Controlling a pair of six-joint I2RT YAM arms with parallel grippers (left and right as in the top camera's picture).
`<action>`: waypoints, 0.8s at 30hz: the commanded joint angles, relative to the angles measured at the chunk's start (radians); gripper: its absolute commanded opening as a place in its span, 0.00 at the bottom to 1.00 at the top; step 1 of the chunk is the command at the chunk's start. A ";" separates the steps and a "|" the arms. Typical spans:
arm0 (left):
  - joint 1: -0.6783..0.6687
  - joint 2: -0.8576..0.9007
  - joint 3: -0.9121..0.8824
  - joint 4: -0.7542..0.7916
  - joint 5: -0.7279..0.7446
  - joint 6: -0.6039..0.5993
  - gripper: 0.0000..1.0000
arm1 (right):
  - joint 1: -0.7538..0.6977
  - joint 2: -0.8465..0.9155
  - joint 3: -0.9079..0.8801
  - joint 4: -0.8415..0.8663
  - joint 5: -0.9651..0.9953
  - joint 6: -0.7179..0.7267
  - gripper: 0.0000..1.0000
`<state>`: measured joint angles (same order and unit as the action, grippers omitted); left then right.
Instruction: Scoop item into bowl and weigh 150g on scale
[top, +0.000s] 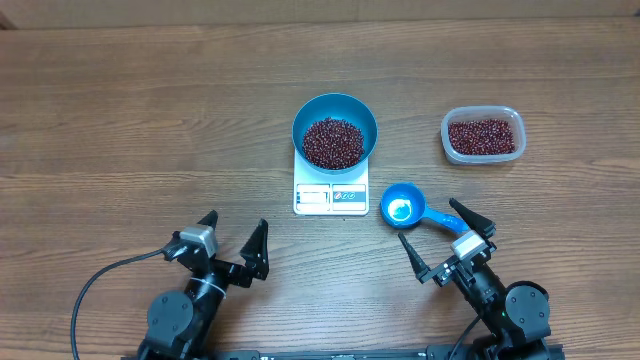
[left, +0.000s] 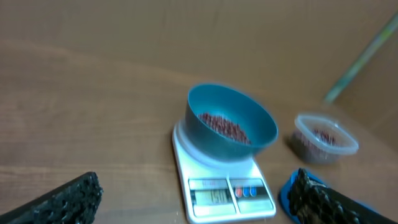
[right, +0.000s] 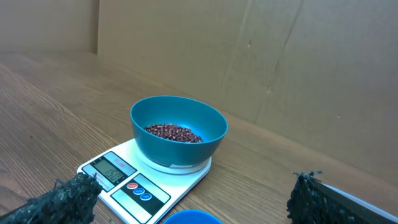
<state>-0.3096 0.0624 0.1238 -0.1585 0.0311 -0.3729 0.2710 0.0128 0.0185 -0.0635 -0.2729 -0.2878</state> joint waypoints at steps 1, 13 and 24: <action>0.033 -0.052 -0.098 0.149 0.010 -0.036 1.00 | 0.006 -0.010 -0.011 0.006 0.010 0.011 1.00; 0.076 -0.060 -0.119 0.081 -0.006 0.013 0.99 | 0.006 -0.010 -0.011 0.006 0.010 0.011 1.00; 0.075 -0.058 -0.119 0.081 -0.005 0.034 0.99 | 0.006 -0.010 -0.011 0.006 0.010 0.011 1.00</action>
<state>-0.2401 0.0128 0.0086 -0.0753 0.0265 -0.3634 0.2710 0.0128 0.0185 -0.0631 -0.2726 -0.2878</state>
